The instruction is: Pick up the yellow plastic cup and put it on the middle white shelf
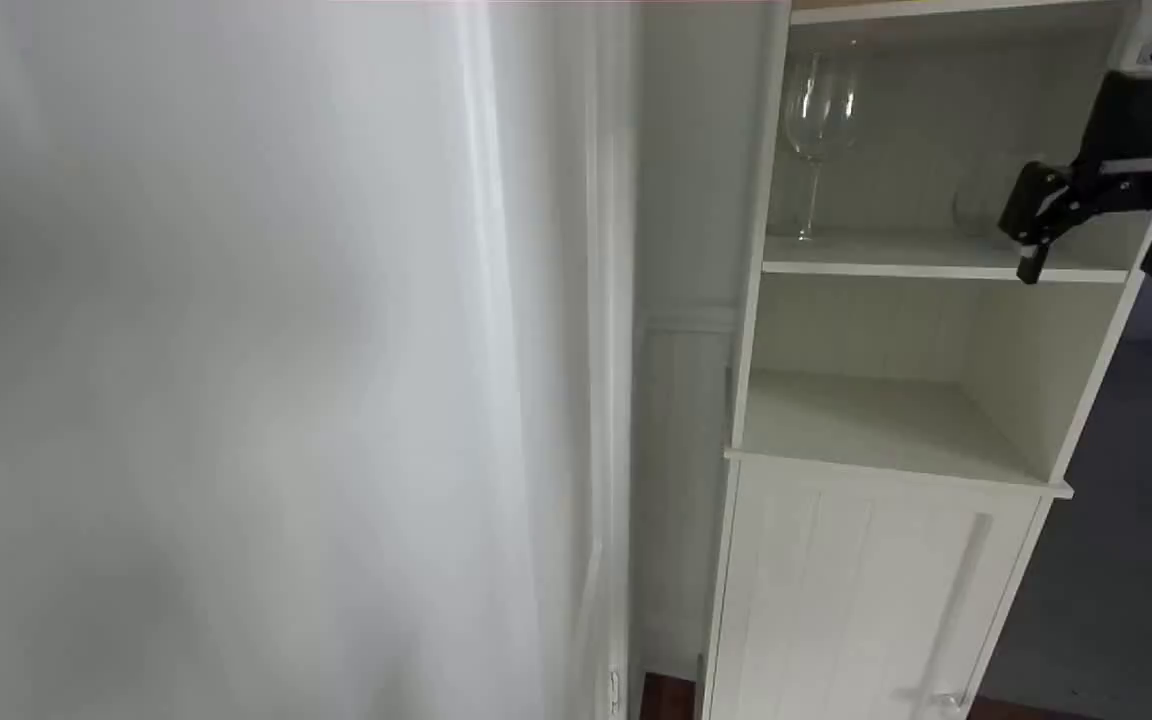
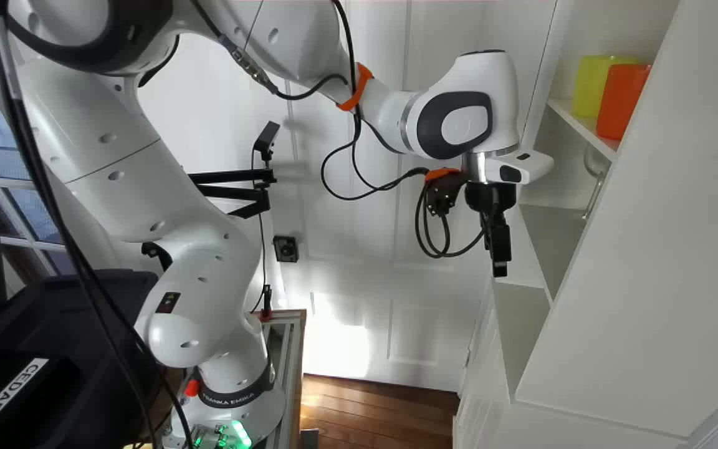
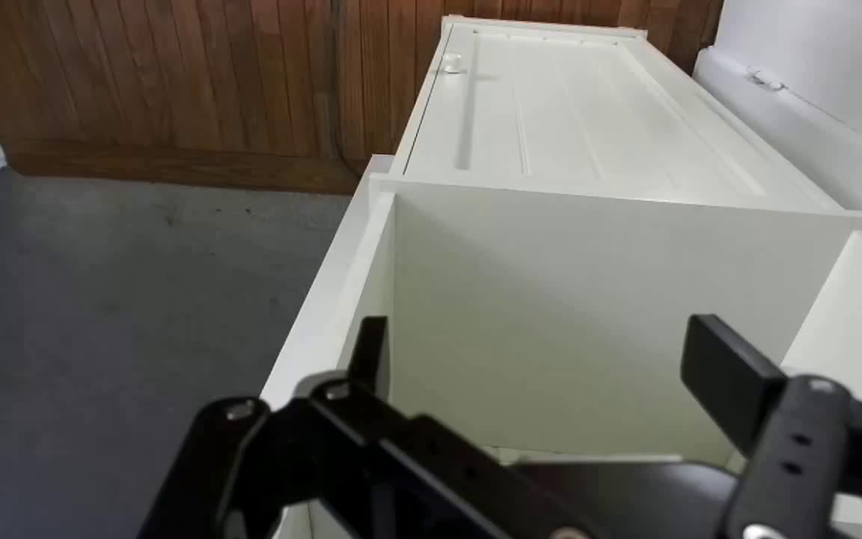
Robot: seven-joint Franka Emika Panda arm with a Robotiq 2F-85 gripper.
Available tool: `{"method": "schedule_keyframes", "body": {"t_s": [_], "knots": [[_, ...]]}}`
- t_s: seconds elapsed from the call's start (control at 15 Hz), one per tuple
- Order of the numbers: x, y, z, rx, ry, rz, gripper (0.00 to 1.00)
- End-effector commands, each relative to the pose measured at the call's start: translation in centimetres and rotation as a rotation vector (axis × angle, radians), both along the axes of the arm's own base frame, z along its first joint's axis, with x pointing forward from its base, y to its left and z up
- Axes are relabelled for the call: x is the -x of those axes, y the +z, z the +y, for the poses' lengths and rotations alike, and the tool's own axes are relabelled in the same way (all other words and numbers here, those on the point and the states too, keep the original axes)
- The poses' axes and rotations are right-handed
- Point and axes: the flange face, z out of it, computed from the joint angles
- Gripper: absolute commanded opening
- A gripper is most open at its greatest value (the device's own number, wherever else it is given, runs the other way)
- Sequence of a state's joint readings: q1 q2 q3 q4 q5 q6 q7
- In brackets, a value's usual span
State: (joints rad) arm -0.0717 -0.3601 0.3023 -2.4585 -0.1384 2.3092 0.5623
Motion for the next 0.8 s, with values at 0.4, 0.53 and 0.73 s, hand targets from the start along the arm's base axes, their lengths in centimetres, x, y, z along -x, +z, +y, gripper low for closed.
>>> {"method": "schedule_keyframes", "body": {"t_s": [0.4,0.53,0.73], "knots": [[0.1,2.3,1.1,-0.028,0.071,-0.117,1.00],[0.5,4.6,2.2,-0.021,0.161,-0.197,1.00],[1.3,7.8,3.6,-0.060,0.261,-0.278,1.00]]}}
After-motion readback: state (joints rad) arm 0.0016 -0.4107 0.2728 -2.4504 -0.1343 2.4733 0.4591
